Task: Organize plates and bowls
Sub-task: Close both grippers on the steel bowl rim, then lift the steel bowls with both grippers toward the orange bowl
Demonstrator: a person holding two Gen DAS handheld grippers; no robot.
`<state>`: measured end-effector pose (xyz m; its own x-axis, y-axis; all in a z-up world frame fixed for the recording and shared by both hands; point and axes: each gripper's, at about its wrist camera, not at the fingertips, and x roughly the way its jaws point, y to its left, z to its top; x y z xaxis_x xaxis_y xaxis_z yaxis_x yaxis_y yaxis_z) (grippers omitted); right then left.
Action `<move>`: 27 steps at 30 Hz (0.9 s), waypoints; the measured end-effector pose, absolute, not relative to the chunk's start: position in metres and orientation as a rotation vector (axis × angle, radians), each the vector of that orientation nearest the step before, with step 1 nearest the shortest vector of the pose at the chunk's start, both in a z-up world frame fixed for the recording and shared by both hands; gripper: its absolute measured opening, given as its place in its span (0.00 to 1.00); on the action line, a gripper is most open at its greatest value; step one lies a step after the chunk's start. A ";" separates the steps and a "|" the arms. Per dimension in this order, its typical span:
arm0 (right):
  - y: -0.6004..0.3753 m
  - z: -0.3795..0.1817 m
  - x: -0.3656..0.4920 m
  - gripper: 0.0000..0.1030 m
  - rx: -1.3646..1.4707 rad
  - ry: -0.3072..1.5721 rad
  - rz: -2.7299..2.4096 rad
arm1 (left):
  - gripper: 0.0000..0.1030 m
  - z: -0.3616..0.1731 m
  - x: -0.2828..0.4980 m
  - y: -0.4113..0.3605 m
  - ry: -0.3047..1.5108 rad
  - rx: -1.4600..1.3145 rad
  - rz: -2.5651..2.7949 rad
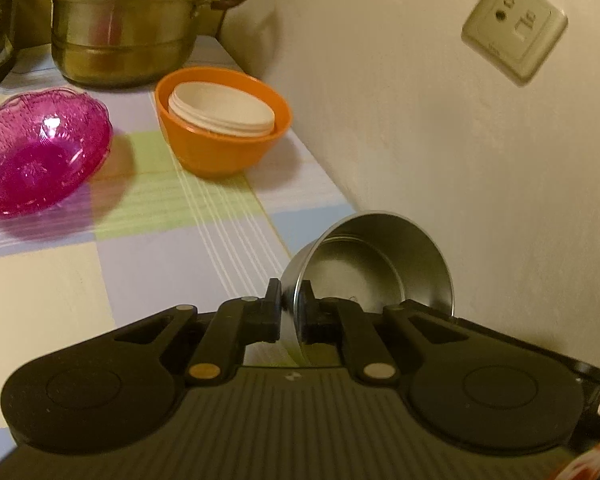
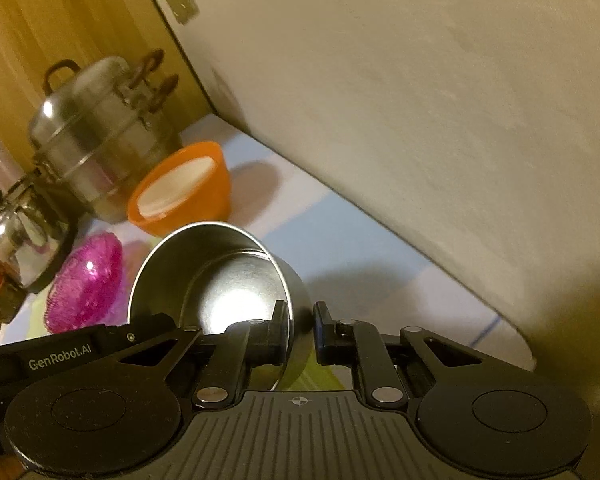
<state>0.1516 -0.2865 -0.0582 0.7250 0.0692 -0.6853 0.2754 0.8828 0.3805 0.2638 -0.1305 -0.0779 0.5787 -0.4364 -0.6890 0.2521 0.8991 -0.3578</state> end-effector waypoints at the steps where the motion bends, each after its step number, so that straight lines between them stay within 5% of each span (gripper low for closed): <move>1: -0.285 -0.056 0.154 0.13 0.484 0.754 -0.115 | 0.06 -0.077 0.265 -0.130 0.861 -0.235 -0.405; 27: -0.266 -0.019 0.206 0.12 0.397 0.667 -0.033 | 0.06 -0.043 0.297 -0.106 0.758 -0.282 -0.343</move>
